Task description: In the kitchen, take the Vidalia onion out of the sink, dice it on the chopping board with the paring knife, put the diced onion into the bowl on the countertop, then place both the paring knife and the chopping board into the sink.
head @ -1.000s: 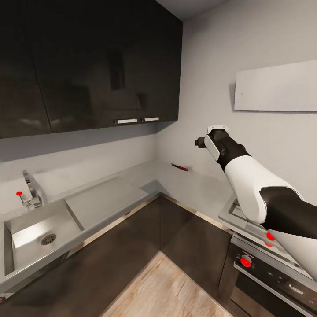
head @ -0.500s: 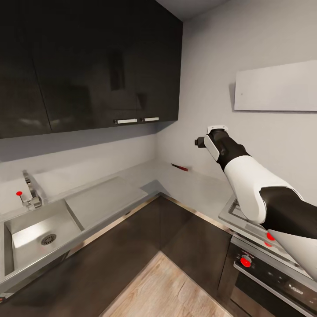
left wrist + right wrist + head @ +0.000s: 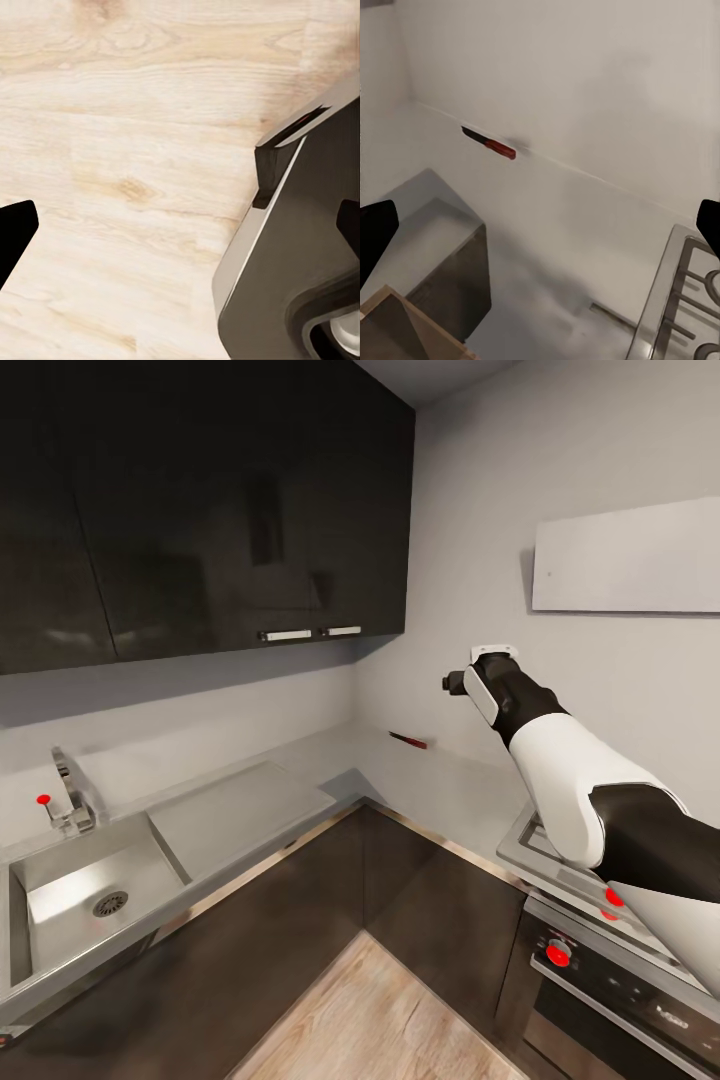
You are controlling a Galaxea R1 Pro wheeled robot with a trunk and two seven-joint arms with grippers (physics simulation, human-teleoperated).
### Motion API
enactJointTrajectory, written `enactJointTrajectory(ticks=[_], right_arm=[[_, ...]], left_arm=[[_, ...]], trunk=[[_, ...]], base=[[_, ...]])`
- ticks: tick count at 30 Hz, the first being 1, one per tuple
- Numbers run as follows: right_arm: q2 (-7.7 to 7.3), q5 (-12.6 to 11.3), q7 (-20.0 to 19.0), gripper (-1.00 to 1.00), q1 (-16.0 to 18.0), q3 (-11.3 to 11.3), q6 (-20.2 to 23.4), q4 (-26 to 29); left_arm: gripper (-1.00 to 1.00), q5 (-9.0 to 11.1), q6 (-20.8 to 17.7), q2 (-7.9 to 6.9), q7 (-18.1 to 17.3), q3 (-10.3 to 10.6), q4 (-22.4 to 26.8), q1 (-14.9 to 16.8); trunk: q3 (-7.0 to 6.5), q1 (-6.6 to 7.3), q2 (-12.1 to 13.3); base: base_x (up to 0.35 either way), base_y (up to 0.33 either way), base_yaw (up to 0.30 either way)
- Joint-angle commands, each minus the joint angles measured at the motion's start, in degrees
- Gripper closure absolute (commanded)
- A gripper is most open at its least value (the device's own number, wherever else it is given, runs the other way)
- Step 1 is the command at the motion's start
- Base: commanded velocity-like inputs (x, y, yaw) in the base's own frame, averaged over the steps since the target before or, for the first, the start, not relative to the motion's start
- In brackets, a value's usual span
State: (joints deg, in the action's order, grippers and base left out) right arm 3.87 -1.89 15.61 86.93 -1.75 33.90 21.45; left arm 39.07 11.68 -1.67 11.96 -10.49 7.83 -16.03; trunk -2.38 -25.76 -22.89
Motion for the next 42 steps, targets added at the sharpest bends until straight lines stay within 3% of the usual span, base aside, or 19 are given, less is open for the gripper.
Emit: enactJointTrajectory(ticks=[1,13,18,22,24,25,29,32,34,36,37,38,39,42], right_arm=[[-0.01,-0.21,0.28,-1.00,0.01,-0.19,0.29,0.07],[-0.04,-0.21,0.27,-1.00,-0.01,-0.19,0.29,0.08],[-0.04,-0.19,0.23,-1.00,-0.01,-0.19,0.29,0.07],[-0.01,-0.19,0.25,-1.00,0.01,-0.19,0.29,0.07],[-0.01,-0.21,0.23,-1.00,0.00,-0.19,0.29,0.04],[-0.01,-0.21,0.22,-1.00,-0.01,-0.19,0.29,0.06],[-0.01,-0.21,0.22,-1.00,0.02,-0.19,0.29,0.05],[-0.01,-0.20,0.21,-1.00,0.05,-0.19,0.29,0.07],[-0.01,-0.19,0.21,-1.00,0.05,-0.19,0.29,0.06],[-0.01,-0.17,0.21,-1.00,0.05,-0.22,0.29,0.03],[-0.01,-0.15,0.21,-1.00,0.04,-0.22,0.29,0.04],[-0.01,-0.15,0.21,-1.00,0.03,-0.23,0.29,0.05],[-0.02,-0.14,0.26,-1.00,0.01,-0.21,0.29,0.06],[-0.07,-0.13,0.27,-1.00,0.00,-0.19,0.29,0.08]], left_arm=[[-1.00,0.04,0.01,0.04,0.13,-0.17,0.17,-0.05],[-1.00,0.36,-0.04,0.69,0.10,-0.14,1.07,-0.06],[-1.00,0.20,0.00,2.62,0.00,-0.08,1.37,-0.06],[-1.00,-1.04,0.06,2.91,-0.35,1.25,3.61,-0.06],[-1.00,-3.86,0.08,1.94,-0.51,4.48,6.50,-0.06],[-1.00,-6.67,0.09,0.90,-0.57,7.53,8.80,-0.06],[-1.00,-12.07,0.16,-0.35,-0.61,11.31,14.73,-0.04],[-1.00,-16.05,0.12,-1.27,-0.67,12.30,19.64,-0.05],[-1.00,-17.60,0.11,-1.54,-1.03,12.49,21.47,-0.05],[-1.00,-20.33,0.15,-1.95,-2.92,12.94,24.18,-0.06],[-1.00,-23.29,0.14,-2.38,-6.04,13.64,26.16,-0.06],[-1.00,-24.32,0.13,-2.50,-7.31,13.87,26.66,-0.06],[-1.00,-27.00,0.05,-2.72,-11.30,14.32,27.67,-0.06],[-1.00,-29.21,-0.11,-2.84,-15.11,14.64,28.42,-0.06]], trunk=[[0.01,-0.02,-0.03],[0.01,-0.02,-0.03],[0.01,-0.02,-0.03],[0.01,-0.02,-0.03],[0.01,-0.02,-0.03],[0.01,-0.02,-0.03],[0.01,-0.02,-0.03],[0.01,-0.02,-0.03],[0.01,-0.02,-0.03],[0.01,-0.02,-0.03],[0.01,-0.02,-0.03],[0.01,-0.02,-0.03],[0.01,-0.02,-0.03],[0.01,-0.02,-0.03]], base=[[0.000,0.000,0.000],[0.000,0.000,0.000],[0.000,0.000,0.000],[0.000,0.000,0.000],[0.000,0.000,0.000],[0.000,0.000,0.000],[0.000,0.000,0.000],[0.000,0.000,0.000],[0.000,0.000,0.000],[0.000,0.000,0.000],[0.000,0.000,0.000],[0.000,0.000,0.000],[0.000,0.000,0.000],[0.000,0.000,0.000]])
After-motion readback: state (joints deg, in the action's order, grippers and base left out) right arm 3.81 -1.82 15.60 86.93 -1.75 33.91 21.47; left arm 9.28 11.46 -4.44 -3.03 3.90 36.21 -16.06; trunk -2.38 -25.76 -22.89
